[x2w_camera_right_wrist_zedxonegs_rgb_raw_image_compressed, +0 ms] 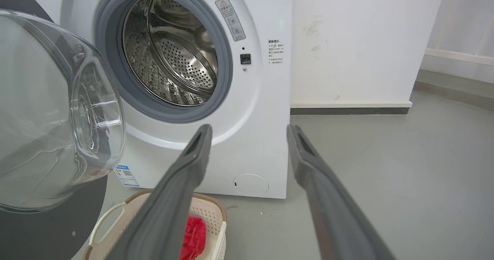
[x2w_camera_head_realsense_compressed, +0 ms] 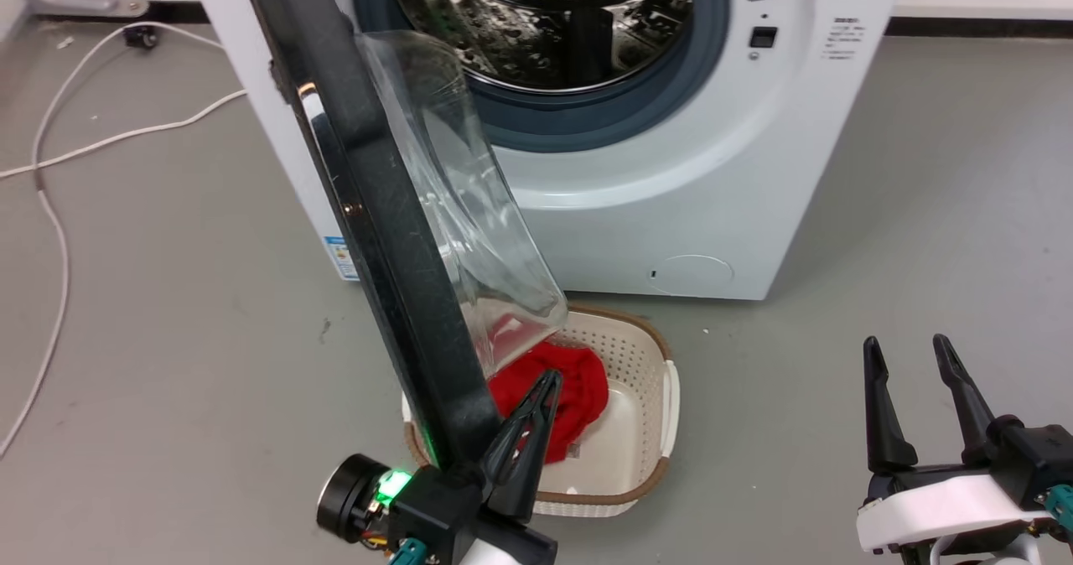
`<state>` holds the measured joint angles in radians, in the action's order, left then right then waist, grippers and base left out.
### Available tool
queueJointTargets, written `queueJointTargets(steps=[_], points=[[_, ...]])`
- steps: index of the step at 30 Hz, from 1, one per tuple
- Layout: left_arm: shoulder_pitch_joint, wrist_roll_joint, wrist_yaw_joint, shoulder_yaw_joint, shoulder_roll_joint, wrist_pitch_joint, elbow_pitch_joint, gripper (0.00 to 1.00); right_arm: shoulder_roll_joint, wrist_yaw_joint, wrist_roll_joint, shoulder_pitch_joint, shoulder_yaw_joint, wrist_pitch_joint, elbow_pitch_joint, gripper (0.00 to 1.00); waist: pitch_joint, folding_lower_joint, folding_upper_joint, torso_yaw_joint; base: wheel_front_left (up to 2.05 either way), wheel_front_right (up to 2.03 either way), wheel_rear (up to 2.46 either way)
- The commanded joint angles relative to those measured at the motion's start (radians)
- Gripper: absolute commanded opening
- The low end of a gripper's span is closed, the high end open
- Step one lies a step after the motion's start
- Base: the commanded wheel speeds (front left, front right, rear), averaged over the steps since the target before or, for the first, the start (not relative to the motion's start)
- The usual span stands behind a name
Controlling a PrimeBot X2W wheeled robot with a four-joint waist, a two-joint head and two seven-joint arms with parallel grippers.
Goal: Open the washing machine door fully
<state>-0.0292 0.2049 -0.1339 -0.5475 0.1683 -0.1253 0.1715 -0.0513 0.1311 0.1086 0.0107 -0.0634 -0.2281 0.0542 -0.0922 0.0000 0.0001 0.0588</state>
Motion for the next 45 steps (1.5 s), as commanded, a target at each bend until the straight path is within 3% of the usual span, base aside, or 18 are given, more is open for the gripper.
queueJointTargets(steps=[1, 17, 30, 45], points=[[0.019, 0.002, -0.018, 0.021, 0.018, 0.009, 0.009, 0.00, 0.002, -0.001, -0.008, 0.002, -0.001, 0.003, -0.003, 1.00, 0.001, 0.0000, -0.0001, 0.034, 0.00, 0.00, 0.00], [0.128, 0.024, -0.076, 0.044, 0.049, 0.033, 0.076, 0.00, 0.002, -0.001, -0.030, 0.000, -0.019, 0.025, -0.031, 1.00, -0.013, 0.0000, -0.0001, 0.270, 0.00, 0.00, 0.00], [0.125, 0.068, -0.130, 0.157, 0.067, -0.027, 0.016, 0.00, 0.002, -0.001, -0.045, -0.001, -0.027, 0.058, -0.066, 1.00, -0.031, 0.0000, -0.0001, 0.378, 0.00, 0.00, 0.00], [-0.017, 0.206, -0.125, 0.400, 0.121, -0.110, -0.138, 0.00, 0.002, -0.001, -0.066, -0.016, -0.020, 0.104, -0.103, 1.00, -0.068, 0.0000, -0.0001, 0.362, 0.00, 0.00, 0.00]])
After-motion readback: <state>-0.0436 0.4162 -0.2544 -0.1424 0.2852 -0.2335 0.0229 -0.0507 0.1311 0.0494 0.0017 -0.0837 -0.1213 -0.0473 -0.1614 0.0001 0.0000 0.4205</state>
